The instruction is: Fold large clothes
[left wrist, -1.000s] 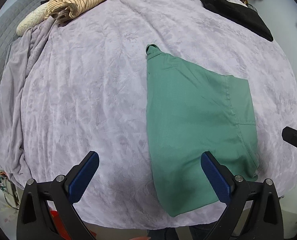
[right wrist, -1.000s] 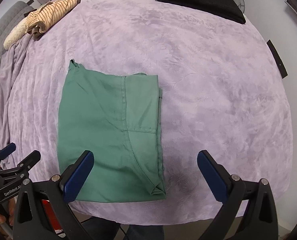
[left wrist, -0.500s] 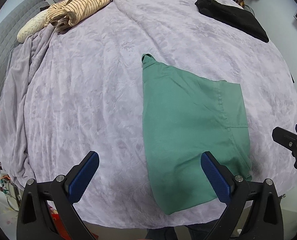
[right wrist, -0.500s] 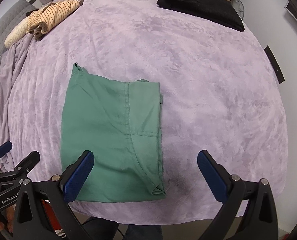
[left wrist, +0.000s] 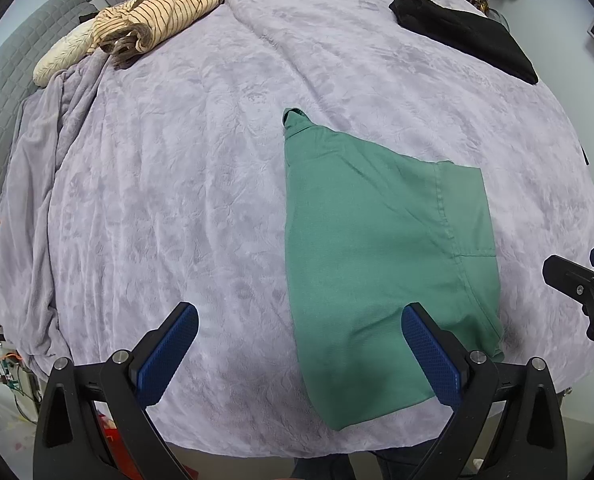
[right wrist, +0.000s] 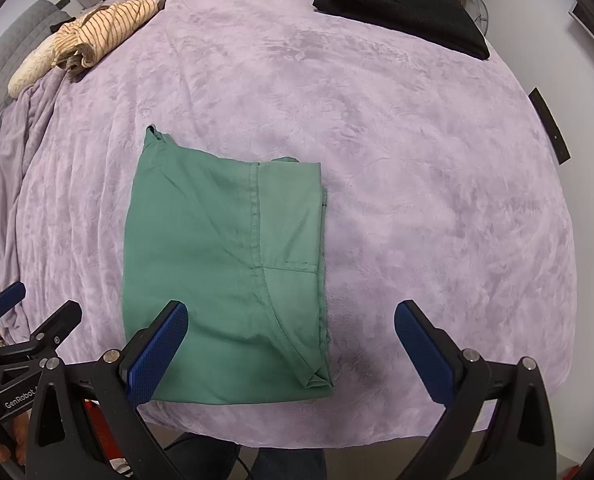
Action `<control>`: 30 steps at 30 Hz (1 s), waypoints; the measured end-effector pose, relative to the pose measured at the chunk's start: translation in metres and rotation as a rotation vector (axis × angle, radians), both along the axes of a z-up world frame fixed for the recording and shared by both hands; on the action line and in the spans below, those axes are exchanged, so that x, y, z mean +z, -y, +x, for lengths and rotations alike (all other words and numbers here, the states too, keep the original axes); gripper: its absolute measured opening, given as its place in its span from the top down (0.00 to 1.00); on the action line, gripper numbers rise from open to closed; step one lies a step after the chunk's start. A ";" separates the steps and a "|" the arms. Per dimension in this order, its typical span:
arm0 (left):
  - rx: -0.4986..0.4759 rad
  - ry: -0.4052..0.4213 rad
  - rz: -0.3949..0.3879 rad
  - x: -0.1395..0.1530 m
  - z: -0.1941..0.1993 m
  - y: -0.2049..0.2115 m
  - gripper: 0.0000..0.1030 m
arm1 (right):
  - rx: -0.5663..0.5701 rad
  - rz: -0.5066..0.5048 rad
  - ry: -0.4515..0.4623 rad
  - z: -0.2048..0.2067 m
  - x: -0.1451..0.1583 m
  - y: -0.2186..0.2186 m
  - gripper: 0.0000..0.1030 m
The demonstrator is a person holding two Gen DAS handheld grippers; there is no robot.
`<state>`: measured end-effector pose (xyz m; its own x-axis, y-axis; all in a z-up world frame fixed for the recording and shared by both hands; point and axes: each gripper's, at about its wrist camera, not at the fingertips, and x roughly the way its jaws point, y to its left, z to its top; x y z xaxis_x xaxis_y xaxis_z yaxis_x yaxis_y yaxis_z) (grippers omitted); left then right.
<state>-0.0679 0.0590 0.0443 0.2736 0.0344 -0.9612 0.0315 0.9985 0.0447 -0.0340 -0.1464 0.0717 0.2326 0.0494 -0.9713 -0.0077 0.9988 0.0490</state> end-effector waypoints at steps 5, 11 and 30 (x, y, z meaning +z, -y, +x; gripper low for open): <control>-0.003 0.000 0.001 0.000 0.001 0.000 0.01 | -0.001 0.003 -0.001 0.000 0.000 -0.001 0.00; 0.000 -0.001 0.000 0.000 0.001 0.001 0.01 | -0.001 0.002 -0.004 0.000 0.000 -0.001 0.00; -0.005 -0.003 0.000 -0.001 0.003 0.000 0.01 | -0.004 0.003 -0.013 0.001 -0.003 -0.001 0.00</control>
<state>-0.0653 0.0594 0.0436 0.2713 0.0328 -0.9619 0.0370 0.9983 0.0445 -0.0326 -0.1456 0.0691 0.2205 0.0518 -0.9740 -0.0032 0.9986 0.0524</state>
